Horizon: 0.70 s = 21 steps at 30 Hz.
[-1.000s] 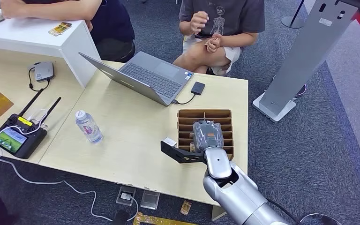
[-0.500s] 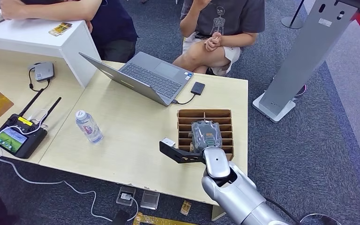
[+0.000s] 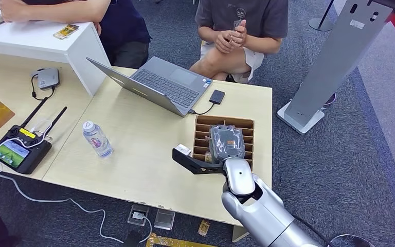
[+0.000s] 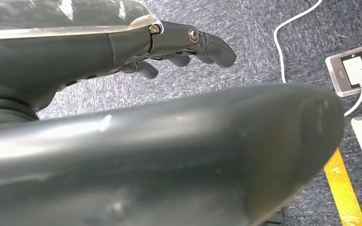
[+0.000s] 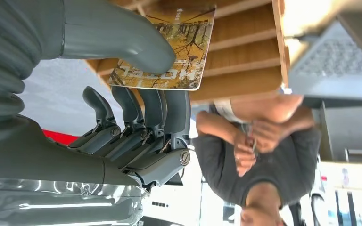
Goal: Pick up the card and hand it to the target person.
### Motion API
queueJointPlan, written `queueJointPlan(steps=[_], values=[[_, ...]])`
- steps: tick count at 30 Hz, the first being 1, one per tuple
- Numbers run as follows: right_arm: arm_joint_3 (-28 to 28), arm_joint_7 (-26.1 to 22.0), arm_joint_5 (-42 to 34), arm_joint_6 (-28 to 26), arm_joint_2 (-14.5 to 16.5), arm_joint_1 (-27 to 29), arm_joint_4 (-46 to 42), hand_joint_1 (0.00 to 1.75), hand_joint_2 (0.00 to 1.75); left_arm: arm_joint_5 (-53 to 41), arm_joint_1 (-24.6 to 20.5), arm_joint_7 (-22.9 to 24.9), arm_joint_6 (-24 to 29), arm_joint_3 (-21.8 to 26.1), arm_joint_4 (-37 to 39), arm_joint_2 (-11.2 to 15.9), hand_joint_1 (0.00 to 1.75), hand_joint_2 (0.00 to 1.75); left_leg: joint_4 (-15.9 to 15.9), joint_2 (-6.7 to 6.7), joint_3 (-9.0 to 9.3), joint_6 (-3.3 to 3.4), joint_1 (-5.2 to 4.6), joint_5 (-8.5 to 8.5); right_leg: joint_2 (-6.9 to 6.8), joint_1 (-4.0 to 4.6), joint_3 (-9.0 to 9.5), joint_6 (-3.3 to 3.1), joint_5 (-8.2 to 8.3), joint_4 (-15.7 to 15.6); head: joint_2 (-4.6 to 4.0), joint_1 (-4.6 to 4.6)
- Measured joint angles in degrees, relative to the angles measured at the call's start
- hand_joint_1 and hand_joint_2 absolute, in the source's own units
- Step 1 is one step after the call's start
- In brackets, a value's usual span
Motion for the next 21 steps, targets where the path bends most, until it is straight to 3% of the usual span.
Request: queueJointPlan(steps=[11, 18, 21], values=[[-1.74, 0.44, 1.68, -0.13, -2.48, 0.09, -12.28, 1.35, 1.75, 0.46, 0.06, 0.03, -1.42, 0.00, 0.07, 0.04, 0.00, 0.00, 0.00, 0.00, 0.00, 0.00, 0.00, 0.00, 0.00, 0.00, 0.00, 0.00, 0.00, 0.00, 0.00, -0.02], [-3.54, 1.25, 3.20, -0.40, -4.38, -0.60, -17.88, 1.40, 1.75, 0.29, 0.07, -0.01, -1.91, 0.00, 0.13, 0.08, 0.00, 0.00, 0.00, 0.00, 0.00, 0.00, 0.00, 0.00, 0.00, 0.00, 0.00, 0.00, 0.00, 0.00, 0.00, 0.02], [-4.35, 0.41, 2.88, -0.74, -4.95, -1.46, -18.40, 1.32, 1.75, -0.10, 0.07, -0.11, -1.95, 0.00, 0.13, 0.09, 0.00, 0.00, 0.00, 0.00, 0.00, 0.00, 0.00, 0.00, 0.00, 0.00, 0.00, 0.00, 0.00, 0.00, 0.00, 0.02]])
